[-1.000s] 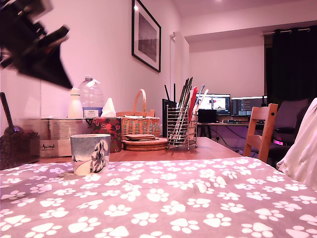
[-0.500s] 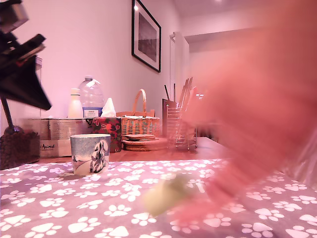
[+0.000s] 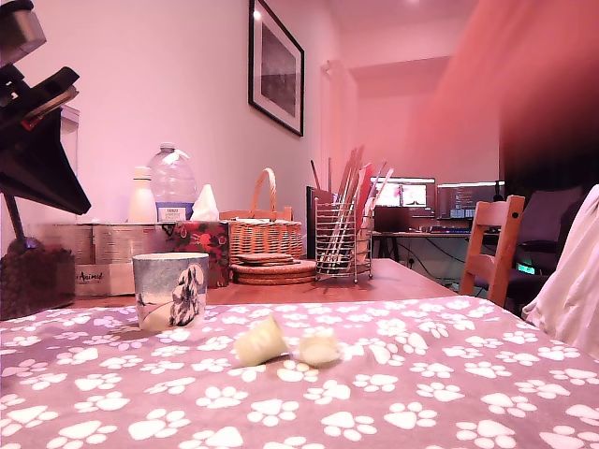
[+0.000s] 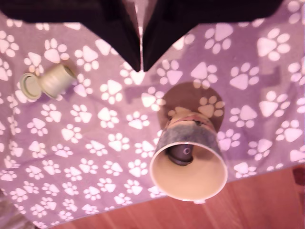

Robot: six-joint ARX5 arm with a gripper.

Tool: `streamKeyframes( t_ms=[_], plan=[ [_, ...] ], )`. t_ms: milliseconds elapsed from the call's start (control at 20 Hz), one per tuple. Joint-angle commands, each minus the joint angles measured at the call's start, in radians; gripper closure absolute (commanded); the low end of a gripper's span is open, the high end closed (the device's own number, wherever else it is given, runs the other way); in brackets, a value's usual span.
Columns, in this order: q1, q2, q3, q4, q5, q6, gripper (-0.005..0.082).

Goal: Pick up the coffee capsules on the table and drop them inside the coffee cup

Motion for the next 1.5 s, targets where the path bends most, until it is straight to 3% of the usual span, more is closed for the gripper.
streamKeyframes(
  t_ms=[0,350,700,1000,1150,1450],
  plan=[
    [-0.015,-0.01,-0.016,0.018,0.004,0.006,0.0793],
    [-0.086,-0.01,-0.047,0.155,0.038,0.065,0.0793],
    [-0.102,-0.01,-0.214,0.419,0.226,0.132,0.0793],
    [-0.104,-0.01,-0.243,0.445,0.375,0.209,0.0793],
    [-0.119,-0.01,-0.249,0.428,0.348,0.214,0.0793],
    [-0.205,-0.01,-0.375,0.585,0.203,0.185,0.0793]
  ],
)
